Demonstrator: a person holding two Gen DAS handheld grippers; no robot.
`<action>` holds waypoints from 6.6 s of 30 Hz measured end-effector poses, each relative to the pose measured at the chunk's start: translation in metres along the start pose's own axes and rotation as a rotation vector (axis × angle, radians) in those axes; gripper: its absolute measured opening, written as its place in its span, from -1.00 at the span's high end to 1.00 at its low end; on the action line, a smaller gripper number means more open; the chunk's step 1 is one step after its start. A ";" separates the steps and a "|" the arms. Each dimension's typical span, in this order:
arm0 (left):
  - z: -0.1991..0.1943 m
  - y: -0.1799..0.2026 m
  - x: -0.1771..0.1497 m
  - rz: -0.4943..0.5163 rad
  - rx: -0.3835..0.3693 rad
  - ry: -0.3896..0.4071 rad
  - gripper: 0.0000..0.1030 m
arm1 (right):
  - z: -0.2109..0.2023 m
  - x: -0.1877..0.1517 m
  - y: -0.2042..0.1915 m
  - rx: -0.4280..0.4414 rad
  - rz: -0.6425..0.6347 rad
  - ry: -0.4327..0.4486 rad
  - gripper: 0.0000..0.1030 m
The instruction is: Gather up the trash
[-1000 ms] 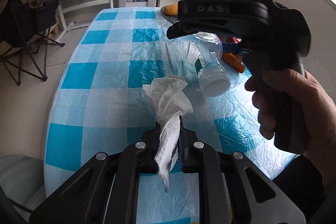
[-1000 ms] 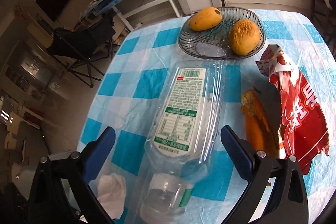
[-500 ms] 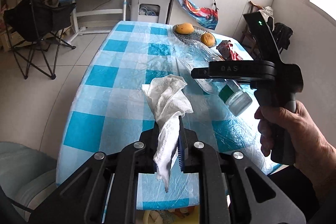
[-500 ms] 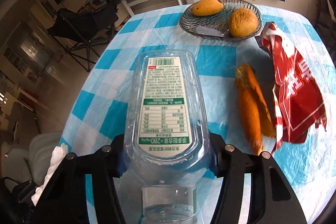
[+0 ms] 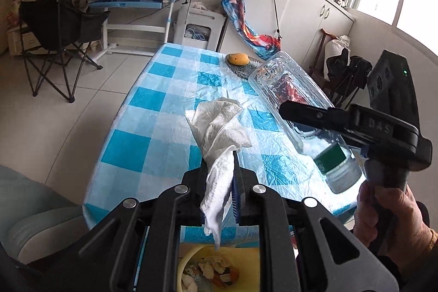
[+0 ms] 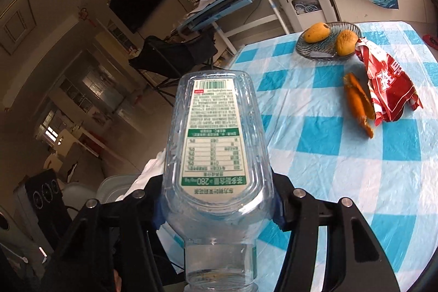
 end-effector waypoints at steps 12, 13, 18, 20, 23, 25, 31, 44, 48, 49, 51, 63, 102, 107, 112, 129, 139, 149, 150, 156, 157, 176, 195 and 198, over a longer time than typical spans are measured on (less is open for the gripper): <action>-0.026 0.001 -0.018 -0.025 -0.016 0.028 0.76 | -0.027 -0.085 -0.024 0.066 0.004 -0.052 -0.11; -0.027 0.000 -0.019 -0.027 -0.018 0.028 0.76 | -0.027 -0.091 -0.026 0.065 0.002 -0.061 -0.11; -0.032 0.000 -0.022 -0.042 -0.033 0.032 0.76 | -0.026 -0.120 -0.030 0.041 -0.005 -0.117 -0.11; -0.034 0.001 -0.024 -0.044 -0.038 0.032 0.76 | -0.026 -0.127 -0.033 0.026 -0.022 -0.127 -0.11; -0.035 0.002 -0.027 -0.038 -0.040 0.028 0.76 | -0.024 -0.133 -0.036 0.008 -0.037 -0.143 -0.11; -0.036 0.003 -0.030 -0.034 -0.040 0.023 0.76 | -0.023 -0.136 -0.038 0.001 -0.051 -0.148 -0.11; -0.035 0.005 -0.034 -0.021 -0.037 0.007 0.76 | -0.020 -0.147 -0.039 -0.022 -0.085 -0.181 -0.11; -0.031 0.014 -0.041 0.015 -0.034 -0.015 0.76 | -0.011 -0.155 -0.039 -0.040 -0.109 -0.220 -0.14; -0.031 0.016 -0.042 0.020 -0.036 -0.017 0.76 | -0.013 -0.157 -0.039 -0.045 -0.116 -0.215 -0.14; -0.031 0.016 -0.043 0.022 -0.037 -0.018 0.76 | -0.013 -0.157 -0.039 -0.048 -0.116 -0.213 -0.14; -0.031 0.017 -0.044 0.024 -0.040 -0.023 0.76 | -0.016 -0.156 -0.038 -0.054 -0.113 -0.201 -0.14; 0.013 0.047 -0.115 0.101 -0.117 -0.442 0.71 | -0.056 -0.126 0.000 -0.191 0.033 0.030 -0.51; 0.079 -0.011 0.033 -0.066 -0.067 -0.236 -0.16 | 0.060 0.097 0.153 -0.480 0.033 -0.007 0.08; 0.091 -0.017 0.030 -0.115 -0.068 -0.235 -0.22 | 0.068 0.097 0.143 -0.471 -0.063 -0.044 0.39; 0.094 -0.019 0.029 -0.124 -0.051 -0.210 -0.22 | 0.069 0.088 0.128 -0.325 -0.031 -0.079 0.61; 0.086 -0.038 0.018 -0.214 -0.025 -0.173 -0.31 | 0.045 0.056 0.064 -0.105 -0.039 -0.131 0.11; 0.094 -0.035 0.018 -0.212 -0.021 -0.189 -0.31 | 0.082 0.039 0.039 -0.222 -0.243 -0.187 -0.03; 0.132 -0.017 0.040 -0.217 -0.032 -0.203 -0.32 | 0.056 0.035 0.082 -0.062 0.002 -0.241 0.01; 0.138 -0.015 0.040 -0.216 -0.026 -0.211 -0.33 | 0.054 0.034 0.091 -0.056 0.046 -0.240 -0.27; 0.162 -0.009 0.041 -0.220 0.038 -0.234 -0.32 | 0.043 0.042 0.124 0.042 0.229 -0.157 0.01; 0.166 -0.007 0.042 -0.215 0.051 -0.233 -0.33 | 0.044 0.044 0.122 0.038 0.221 -0.156 0.38; 0.142 -0.007 0.024 0.030 -0.107 -0.382 0.66 | 0.023 0.016 0.143 0.103 0.298 -0.245 0.74; 0.107 0.004 -0.002 0.097 0.069 -0.271 -0.13 | 0.015 0.001 0.122 0.011 0.292 -0.133 -0.32; 0.111 0.007 -0.005 0.128 0.084 -0.268 -0.10 | 0.018 0.001 0.121 -0.003 0.286 -0.133 -0.20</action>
Point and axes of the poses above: each gripper's, at about its wrist camera, not at the fingertips, and z roughly the way its jaws point, y to its right, x to its top, the point moved 2 cm from there along z, roughly the way its jaws point, and after that the axes turned 14 degrees about -x, right-handed, at the moved point
